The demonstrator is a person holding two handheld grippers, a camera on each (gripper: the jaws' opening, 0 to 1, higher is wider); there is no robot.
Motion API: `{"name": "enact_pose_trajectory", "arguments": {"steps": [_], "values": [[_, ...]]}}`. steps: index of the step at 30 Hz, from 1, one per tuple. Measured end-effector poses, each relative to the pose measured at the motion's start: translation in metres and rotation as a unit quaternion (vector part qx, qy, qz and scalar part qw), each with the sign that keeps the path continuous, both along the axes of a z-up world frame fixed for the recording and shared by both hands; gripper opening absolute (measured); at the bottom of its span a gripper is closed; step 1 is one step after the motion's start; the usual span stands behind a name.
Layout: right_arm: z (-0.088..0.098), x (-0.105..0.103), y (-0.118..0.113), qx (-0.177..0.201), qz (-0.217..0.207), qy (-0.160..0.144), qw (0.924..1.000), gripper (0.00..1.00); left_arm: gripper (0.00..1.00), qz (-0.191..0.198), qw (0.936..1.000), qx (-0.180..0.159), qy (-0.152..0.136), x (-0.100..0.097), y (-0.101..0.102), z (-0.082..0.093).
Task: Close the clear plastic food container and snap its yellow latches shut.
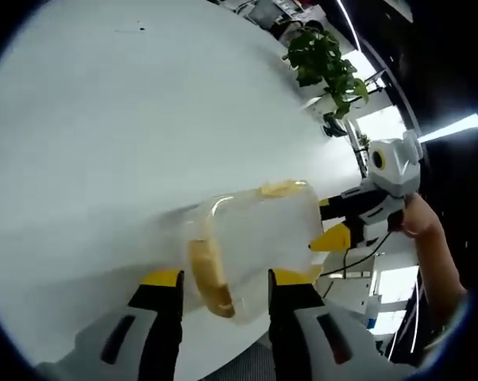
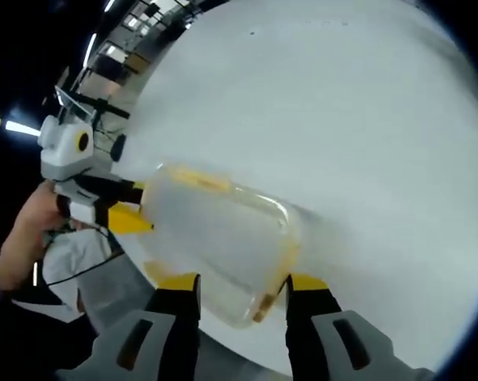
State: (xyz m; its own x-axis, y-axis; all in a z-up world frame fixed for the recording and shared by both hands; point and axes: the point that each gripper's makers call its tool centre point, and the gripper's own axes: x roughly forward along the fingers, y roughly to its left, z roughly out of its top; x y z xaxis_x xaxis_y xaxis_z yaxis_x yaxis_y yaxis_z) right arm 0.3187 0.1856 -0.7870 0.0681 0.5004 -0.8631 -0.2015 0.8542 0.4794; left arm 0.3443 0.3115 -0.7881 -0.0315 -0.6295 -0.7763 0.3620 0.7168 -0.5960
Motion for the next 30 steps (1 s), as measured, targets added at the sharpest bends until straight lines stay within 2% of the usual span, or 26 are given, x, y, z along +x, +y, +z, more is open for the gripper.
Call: {"name": "enact_pose_trajectory", "arguments": {"steps": [7,8,9,10,13,20,21,22,27,30], "values": [[0.000,0.000,0.000,-0.001,0.004,0.001,1.0000,0.41,0.46,0.020,0.9993,-0.016,0.028,0.000,0.001,-0.008],[0.001,0.000,0.000,-0.002,0.004,0.002,1.0000,0.41,0.44,0.035,0.9972,-0.041,0.051,-0.004,-0.004,-0.004],[0.001,-0.001,0.000,-0.002,0.004,0.002,1.0000,0.41,0.39,0.038,0.9964,-0.050,0.057,-0.005,-0.007,-0.003],[0.000,0.000,0.000,-0.002,0.005,0.003,1.0000,0.41,0.39,0.038,0.9973,-0.037,0.051,-0.005,-0.001,-0.007],[0.001,-0.001,0.001,0.000,0.006,0.004,1.0000,0.41,0.39,0.034,0.9976,-0.048,0.037,-0.006,-0.005,-0.003],[0.000,0.001,0.000,-0.003,0.012,0.012,0.9999,0.41,0.39,0.025,0.9977,-0.040,0.048,-0.005,-0.005,-0.001],[0.000,0.003,0.000,0.000,0.012,0.003,0.9999,0.41,0.39,0.024,0.9980,-0.031,0.049,-0.006,-0.005,0.002],[0.001,0.005,0.001,0.002,0.012,-0.004,0.9999,0.41,0.38,0.024,0.9983,-0.025,0.047,-0.006,-0.004,0.003],[0.001,0.004,0.003,0.002,0.011,-0.003,0.9999,0.41,0.38,0.029,0.9985,-0.014,0.044,-0.004,0.000,0.003],[0.001,0.004,0.002,0.004,0.011,-0.002,0.9999,0.41,0.39,0.024,0.9991,-0.009,0.033,-0.001,0.002,0.004]]}}
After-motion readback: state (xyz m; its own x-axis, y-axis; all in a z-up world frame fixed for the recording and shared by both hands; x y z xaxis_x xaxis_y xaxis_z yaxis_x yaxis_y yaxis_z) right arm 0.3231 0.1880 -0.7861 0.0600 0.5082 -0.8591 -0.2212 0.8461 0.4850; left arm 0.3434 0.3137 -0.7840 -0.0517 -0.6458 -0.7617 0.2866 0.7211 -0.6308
